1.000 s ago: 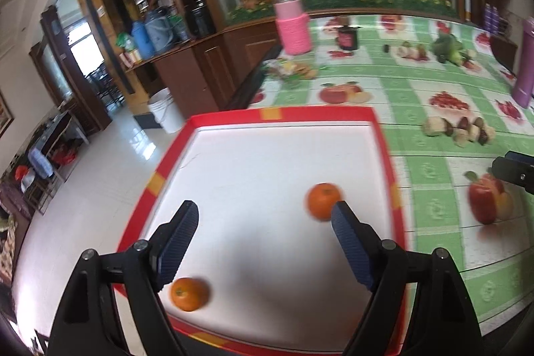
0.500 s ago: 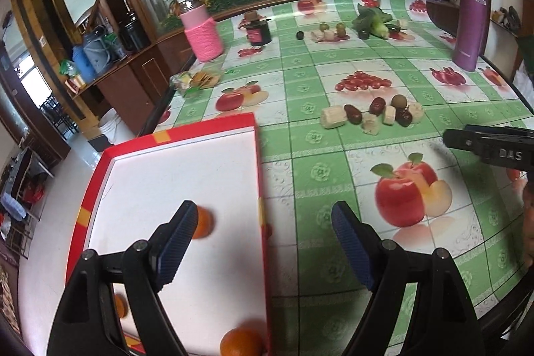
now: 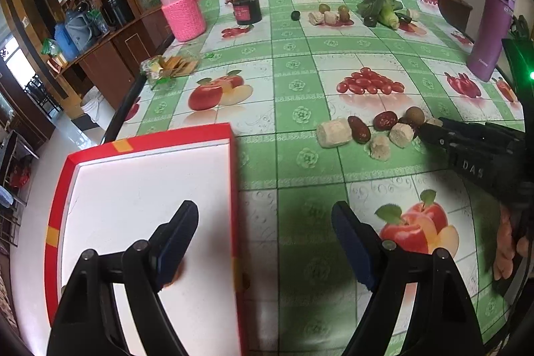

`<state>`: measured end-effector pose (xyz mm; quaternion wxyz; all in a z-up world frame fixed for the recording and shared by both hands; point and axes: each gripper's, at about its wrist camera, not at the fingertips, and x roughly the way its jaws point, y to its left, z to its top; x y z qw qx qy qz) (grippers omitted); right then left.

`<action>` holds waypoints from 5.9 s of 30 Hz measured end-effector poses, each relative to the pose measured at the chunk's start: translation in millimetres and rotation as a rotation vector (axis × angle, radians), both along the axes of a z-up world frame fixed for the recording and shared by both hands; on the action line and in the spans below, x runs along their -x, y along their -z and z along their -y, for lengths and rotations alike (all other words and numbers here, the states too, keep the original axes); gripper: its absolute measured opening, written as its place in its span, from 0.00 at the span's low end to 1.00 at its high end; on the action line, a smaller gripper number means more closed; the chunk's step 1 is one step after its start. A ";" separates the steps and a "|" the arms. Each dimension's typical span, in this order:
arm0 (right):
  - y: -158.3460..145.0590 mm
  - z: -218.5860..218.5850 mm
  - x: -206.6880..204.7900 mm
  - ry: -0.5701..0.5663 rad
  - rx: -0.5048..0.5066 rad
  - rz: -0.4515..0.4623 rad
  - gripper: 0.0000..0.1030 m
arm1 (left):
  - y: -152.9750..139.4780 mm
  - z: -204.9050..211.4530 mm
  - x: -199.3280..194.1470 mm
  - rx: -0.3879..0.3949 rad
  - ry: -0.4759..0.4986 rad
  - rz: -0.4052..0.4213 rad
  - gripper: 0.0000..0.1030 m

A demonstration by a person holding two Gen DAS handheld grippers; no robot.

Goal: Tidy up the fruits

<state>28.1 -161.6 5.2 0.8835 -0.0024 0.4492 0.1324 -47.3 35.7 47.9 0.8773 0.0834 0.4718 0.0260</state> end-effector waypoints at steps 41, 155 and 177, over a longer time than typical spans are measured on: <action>-40.4 11.1 27.6 0.020 -0.334 0.092 0.27 | -70.0 -56.3 57.3 0.092 -0.047 0.244 0.27; -44.0 79.0 -16.6 0.140 -0.447 0.010 0.17 | 29.4 68.3 -70.9 0.291 0.104 -0.084 0.07; -39.3 67.8 -17.0 0.128 -0.402 0.018 0.17 | 32.9 56.9 -80.1 0.288 0.060 -0.048 0.52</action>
